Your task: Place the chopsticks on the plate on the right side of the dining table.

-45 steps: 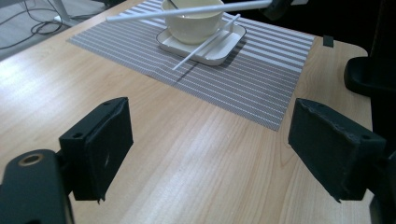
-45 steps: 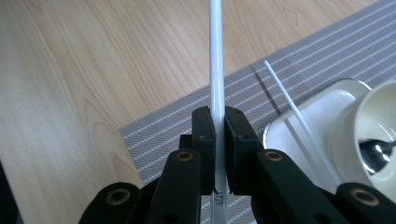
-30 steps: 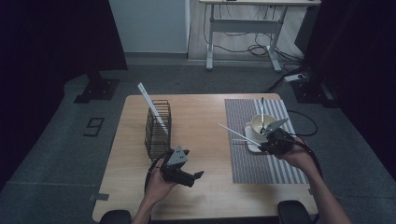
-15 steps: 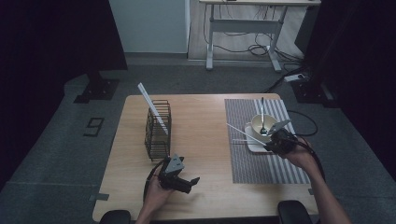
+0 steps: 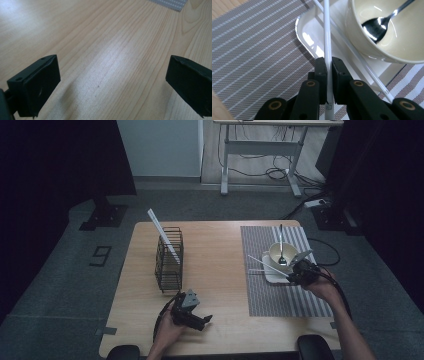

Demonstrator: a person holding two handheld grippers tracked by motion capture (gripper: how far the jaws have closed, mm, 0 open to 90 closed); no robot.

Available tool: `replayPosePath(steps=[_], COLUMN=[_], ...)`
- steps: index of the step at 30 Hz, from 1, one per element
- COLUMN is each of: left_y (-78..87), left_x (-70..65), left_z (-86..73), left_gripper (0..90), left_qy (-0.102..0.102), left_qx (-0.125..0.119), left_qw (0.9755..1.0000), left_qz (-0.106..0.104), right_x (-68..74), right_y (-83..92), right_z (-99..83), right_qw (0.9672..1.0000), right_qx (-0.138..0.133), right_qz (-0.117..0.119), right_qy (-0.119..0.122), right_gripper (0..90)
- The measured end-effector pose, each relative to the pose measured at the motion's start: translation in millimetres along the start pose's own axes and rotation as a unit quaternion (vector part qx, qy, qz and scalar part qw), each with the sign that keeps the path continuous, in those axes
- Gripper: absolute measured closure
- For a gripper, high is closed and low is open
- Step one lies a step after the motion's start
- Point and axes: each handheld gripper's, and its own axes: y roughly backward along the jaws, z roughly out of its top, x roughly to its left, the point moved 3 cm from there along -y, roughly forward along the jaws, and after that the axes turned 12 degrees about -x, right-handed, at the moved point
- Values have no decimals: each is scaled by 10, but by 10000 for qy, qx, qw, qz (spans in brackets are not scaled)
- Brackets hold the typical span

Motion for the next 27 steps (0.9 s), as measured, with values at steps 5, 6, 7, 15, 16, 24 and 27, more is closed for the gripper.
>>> replayPosePath(steps=[5,6,7,15,16,24,27], left_y=[-12,-12,-14,-24,-26,-33,-34], left_x=[3,3,4,0,1,-1,-4], left_z=[-5,-5,-6,-11,-11,-11,-14], left_gripper=[0,0,0,0,0,0,0], left_qy=[28,28,28,-4,2,-6,-21], left_qx=[108,108,128,209,217,261,292], left_qw=[9999,9999,9999,9998,9998,9997,9996], left_qz=[-7,-7,-9,-17,-19,-38,-40], right_x=[-63,-69,-69,-183,-183,-278,-303], right_y=[-61,-73,-73,-155,-155,-210,-217], right_z=[-63,-73,-73,-161,-161,-224,-231], right_qw=[10000,10000,10000,10000,10000,9998,9997], right_qx=[-23,1,1,72,72,162,178], right_qz=[9,8,8,-6,-6,-86,-135], right_qy=[-33,-25,-25,-51,-51,-25,-39], right_gripper=[831,832,832,828,828,794,779])
